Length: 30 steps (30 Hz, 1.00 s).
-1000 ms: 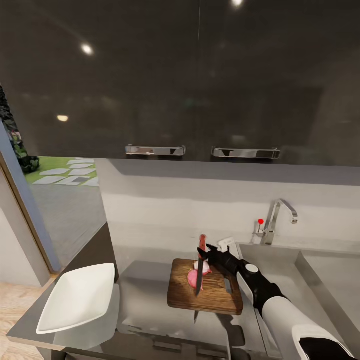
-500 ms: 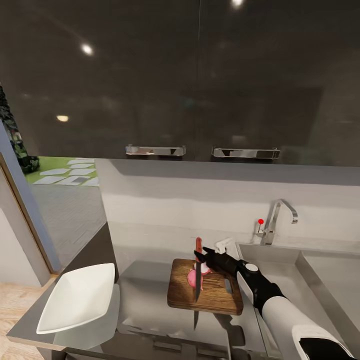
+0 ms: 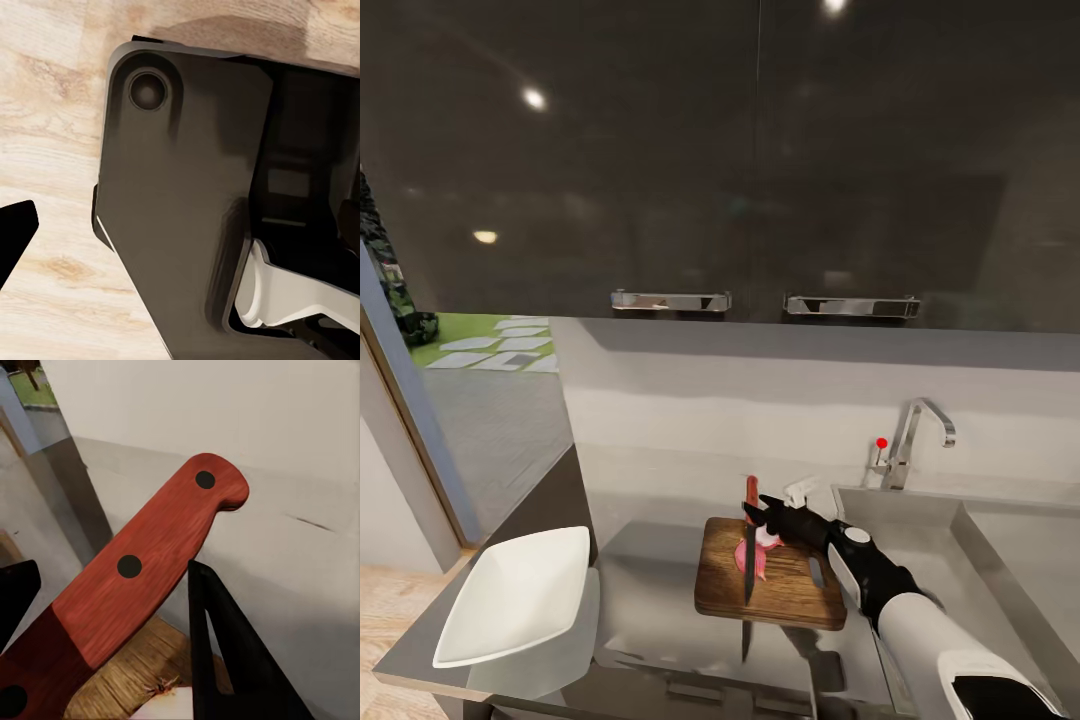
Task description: In the kitchen, take the Vidalia onion out of the sink, dice it on the chopping board with the paring knife, put the diced onion into the bowl on the countertop, then place both the paring knife and the chopping board into the sink.
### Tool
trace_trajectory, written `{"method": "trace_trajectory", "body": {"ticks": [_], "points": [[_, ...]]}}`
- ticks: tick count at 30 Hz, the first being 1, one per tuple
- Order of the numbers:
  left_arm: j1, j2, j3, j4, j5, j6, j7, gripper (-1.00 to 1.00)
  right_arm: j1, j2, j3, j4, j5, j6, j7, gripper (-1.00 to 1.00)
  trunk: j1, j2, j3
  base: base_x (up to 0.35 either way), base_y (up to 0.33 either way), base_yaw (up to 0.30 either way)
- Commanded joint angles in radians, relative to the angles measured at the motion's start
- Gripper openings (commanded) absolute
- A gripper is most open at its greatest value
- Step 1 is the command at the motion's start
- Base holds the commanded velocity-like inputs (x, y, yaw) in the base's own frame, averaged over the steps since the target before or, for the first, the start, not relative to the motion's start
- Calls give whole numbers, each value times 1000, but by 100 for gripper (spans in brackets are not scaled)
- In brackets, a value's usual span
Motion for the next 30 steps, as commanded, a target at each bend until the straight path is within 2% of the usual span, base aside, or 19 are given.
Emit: {"method": "trace_trajectory", "body": {"ticks": [1, 8, 13, 18, 25, 30], "points": [[-1, 0, -5, 5, 10, -8, -5, 100, -1, 5, -5, 1, 5, -5, 4, -100, 0, -1, 0, 0, 0, 0], [-1, -1, -5, 5, 10, -8, -5, 100, -1, 11, -7, -2, 2, -4, 10, -100, 0, -1, 0, 0, 0, 0], [-1, -3, -5, 5, 10, -8, -5, 100, -1, 10, -7, -20, -28, -5, 6, -100, 0, -1, 0, 0, 0, 0], [-1, -4, -5, 5, 10, -8, -5, 100, -1, 10, -8, -21, -34, -8, 0, -100, 0, -1, 0, 0, 0, 0], [-1, -5, -5, 5, 10, -8, -5, 100, -1, 15, -6, -21, -34, -12, -55, -100, 0, -1, 0, 0, 0, 0], [-1, -5, -5, 5, 10, -8, -5, 100, -1, 44, -2, -20, -29, -41, -110, -100, 0, -1, 0, 0, 0, 0]]}}
